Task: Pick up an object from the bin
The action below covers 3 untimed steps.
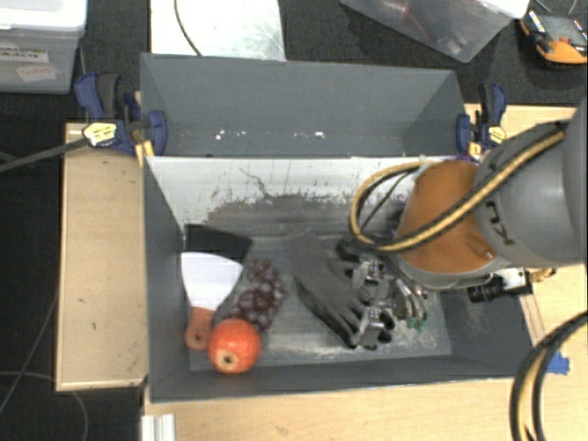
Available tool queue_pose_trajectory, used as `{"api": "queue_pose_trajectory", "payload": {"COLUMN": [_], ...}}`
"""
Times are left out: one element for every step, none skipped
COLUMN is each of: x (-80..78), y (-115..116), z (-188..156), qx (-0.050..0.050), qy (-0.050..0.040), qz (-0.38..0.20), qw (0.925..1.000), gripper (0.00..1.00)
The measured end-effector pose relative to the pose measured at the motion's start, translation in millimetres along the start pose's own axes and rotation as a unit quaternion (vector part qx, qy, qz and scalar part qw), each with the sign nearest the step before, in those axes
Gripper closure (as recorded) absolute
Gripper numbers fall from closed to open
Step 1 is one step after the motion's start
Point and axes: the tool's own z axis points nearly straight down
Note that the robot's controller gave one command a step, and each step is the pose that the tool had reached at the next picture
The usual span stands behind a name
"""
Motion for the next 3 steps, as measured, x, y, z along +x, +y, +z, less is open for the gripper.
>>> {"api": "queue_pose_trajectory", "payload": {"x": [13.9,1.1,1.1], "y": [-3,40,40], "z": [30,29,29], "qx": [0.001,-0.002,-0.001], "qy": [-0.0098,-0.0086,-0.0086], "qz": [-0.002,0.078,0.077], "qw": [0.9999,0.9969,0.9970], "gripper": [0.00,1.00,1.00]}}
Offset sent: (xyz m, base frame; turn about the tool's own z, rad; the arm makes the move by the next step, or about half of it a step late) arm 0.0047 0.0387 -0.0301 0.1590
